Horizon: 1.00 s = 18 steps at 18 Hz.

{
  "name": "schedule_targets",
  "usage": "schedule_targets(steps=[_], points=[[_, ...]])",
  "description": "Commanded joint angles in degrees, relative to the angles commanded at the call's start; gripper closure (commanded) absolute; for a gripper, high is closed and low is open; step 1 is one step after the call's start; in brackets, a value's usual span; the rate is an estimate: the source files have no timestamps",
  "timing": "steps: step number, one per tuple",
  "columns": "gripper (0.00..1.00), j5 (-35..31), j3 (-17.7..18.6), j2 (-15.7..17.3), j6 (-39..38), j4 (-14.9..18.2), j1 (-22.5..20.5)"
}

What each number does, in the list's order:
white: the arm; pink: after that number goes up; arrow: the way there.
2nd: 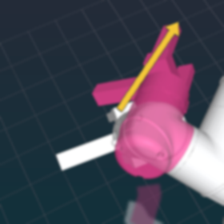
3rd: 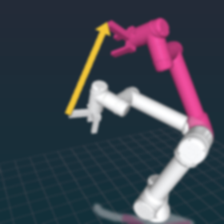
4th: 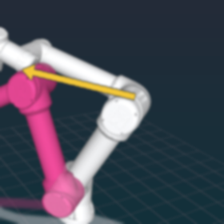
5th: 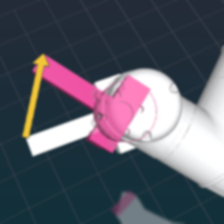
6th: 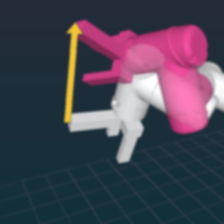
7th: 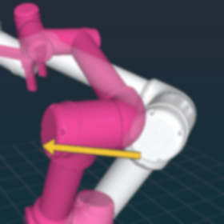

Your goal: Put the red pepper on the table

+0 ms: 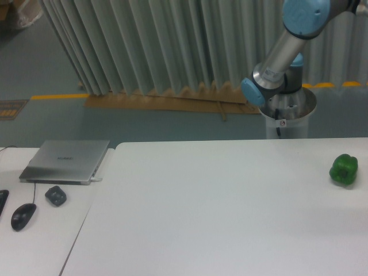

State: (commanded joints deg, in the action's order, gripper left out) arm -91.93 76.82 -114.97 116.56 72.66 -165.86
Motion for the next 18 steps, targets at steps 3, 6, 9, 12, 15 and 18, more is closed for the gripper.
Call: schedule_targets(steps=[3,6,9,12,15,18], points=[[0.55,-0.1,1.1,2.8,-6.8,2.7,3.3],[0.55,-0.1,1.7,4.3,-14.7,4.3,7.7],[0.55,-0.2,2.4,4.5,-22.3,4.3,12.7],[0.55,-0.4,3.9,5.5,-28.0,4.3,17.0],[0.55,-0.1,7.2,5.8,-30.2,5.3,19.7],[0.55,-0.1,9.1,5.5,-30.4,4.9,21.2]])
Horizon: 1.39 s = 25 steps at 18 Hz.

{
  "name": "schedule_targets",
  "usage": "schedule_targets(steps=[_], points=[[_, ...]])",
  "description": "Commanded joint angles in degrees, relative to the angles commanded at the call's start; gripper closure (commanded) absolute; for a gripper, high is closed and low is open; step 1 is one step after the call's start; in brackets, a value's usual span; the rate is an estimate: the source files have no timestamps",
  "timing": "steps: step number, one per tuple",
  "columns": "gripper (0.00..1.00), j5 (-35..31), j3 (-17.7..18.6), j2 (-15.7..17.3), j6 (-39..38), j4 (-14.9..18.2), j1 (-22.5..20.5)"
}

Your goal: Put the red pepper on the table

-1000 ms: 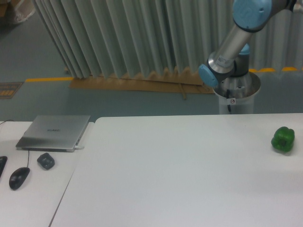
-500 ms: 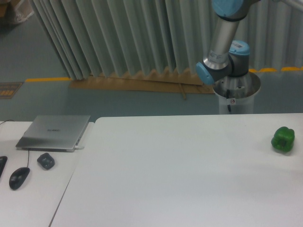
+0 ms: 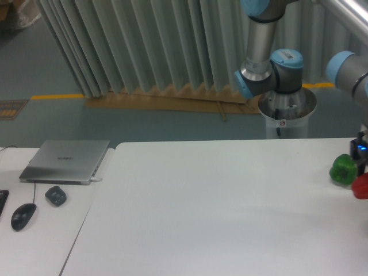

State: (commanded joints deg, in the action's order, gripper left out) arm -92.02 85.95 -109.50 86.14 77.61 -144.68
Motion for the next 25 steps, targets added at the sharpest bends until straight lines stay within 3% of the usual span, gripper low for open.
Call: schedule_targets(steps=[7,13,15,16,17,22,25], points=[[0.55,-0.5,-0.2,-4.4,-3.7,-6.7,1.9],[0.54,-2.2,0.6,-3.7,-3.4,-6.5,1.8],[0.44,-2.2,0.7,-3.5,-3.9,-6.4,1.9],[0.26,-2.2,0.8,-3.4,-4.0,-6.4,1.9],[0.00,-2.2,0.8,-3.2,-3.9,-6.5,1.9],[0.00,-2.5,0.4,-2.5,-3.9,-6.8,1.8],[0.00,-1.7,0.4,-0.1,-3.8,-6.7,1.5]])
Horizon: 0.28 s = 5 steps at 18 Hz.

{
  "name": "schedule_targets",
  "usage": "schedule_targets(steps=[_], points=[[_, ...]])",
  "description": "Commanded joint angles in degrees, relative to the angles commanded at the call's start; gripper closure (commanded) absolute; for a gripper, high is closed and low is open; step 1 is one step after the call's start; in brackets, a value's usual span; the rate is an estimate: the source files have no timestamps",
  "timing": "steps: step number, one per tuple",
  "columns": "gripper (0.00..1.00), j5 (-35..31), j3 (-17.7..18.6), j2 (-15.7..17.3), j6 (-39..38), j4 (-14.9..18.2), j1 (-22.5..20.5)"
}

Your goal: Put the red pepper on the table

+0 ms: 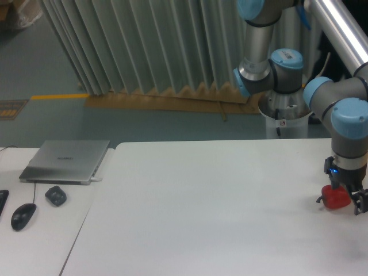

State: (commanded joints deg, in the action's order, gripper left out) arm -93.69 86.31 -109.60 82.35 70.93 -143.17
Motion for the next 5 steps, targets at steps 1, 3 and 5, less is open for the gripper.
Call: schedule_targets(steps=[1,3,5], points=[[0.00,0.0,0.2,0.4,0.1,0.1,0.1],[0.00,0.0,0.4,0.7,0.2,0.1,0.3],[0.00,-0.1,0.4,0.7,0.1,0.2,0.4]])
